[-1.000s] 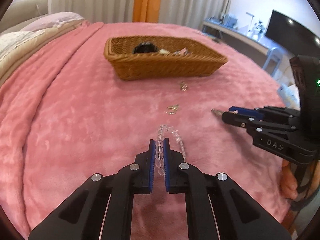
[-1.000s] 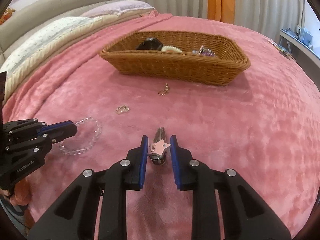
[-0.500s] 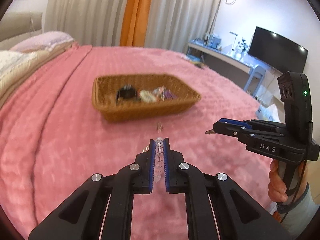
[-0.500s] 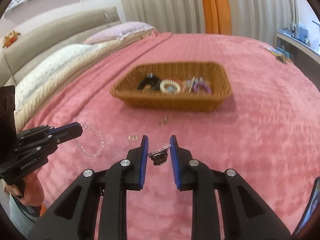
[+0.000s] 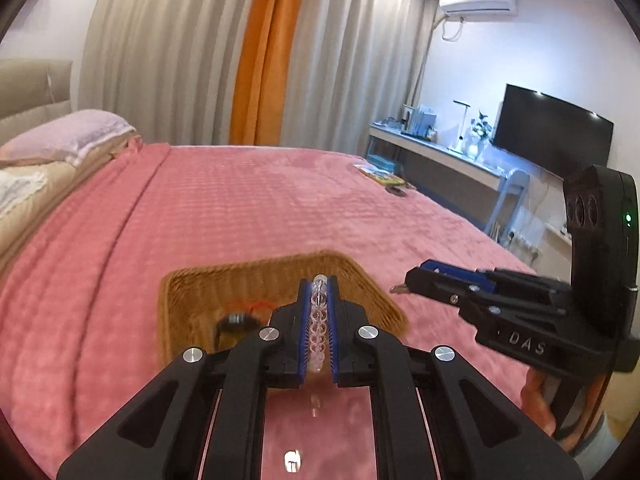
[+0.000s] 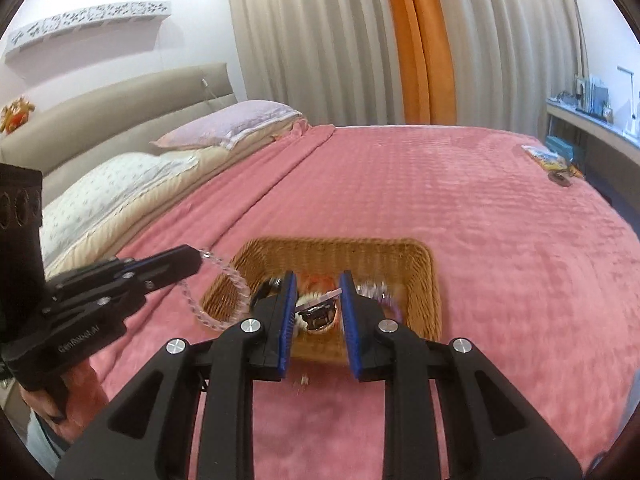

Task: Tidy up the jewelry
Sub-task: 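Carry both items over the basket and open both tools to drop them, then grasp the small gold ring charm with the left tool while the right tool grasps the gold clasp charm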

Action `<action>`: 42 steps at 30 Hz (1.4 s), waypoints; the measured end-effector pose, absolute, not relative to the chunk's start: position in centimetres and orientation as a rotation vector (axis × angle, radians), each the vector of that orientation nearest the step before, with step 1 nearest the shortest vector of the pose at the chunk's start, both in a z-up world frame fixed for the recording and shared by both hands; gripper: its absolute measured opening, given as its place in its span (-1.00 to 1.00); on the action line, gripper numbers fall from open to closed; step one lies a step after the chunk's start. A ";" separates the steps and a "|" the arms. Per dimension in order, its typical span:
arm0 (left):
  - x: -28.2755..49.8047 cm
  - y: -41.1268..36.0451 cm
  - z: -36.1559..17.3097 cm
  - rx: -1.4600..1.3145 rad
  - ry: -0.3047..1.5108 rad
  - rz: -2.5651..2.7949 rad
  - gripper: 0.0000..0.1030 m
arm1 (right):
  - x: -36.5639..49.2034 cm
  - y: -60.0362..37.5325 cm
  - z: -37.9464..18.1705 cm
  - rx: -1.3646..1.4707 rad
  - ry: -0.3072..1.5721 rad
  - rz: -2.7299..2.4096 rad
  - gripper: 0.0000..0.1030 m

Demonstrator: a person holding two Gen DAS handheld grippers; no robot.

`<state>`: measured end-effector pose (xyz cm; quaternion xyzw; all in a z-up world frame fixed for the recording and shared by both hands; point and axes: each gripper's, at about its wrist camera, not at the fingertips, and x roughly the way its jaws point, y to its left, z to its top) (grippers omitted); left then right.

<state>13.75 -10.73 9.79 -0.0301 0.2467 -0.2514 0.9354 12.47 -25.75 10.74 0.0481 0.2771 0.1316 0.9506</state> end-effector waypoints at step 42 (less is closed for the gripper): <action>13.1 -6.6 4.6 -0.201 0.579 -0.483 -0.22 | 12.5 -26.5 4.3 0.193 0.646 0.295 -0.39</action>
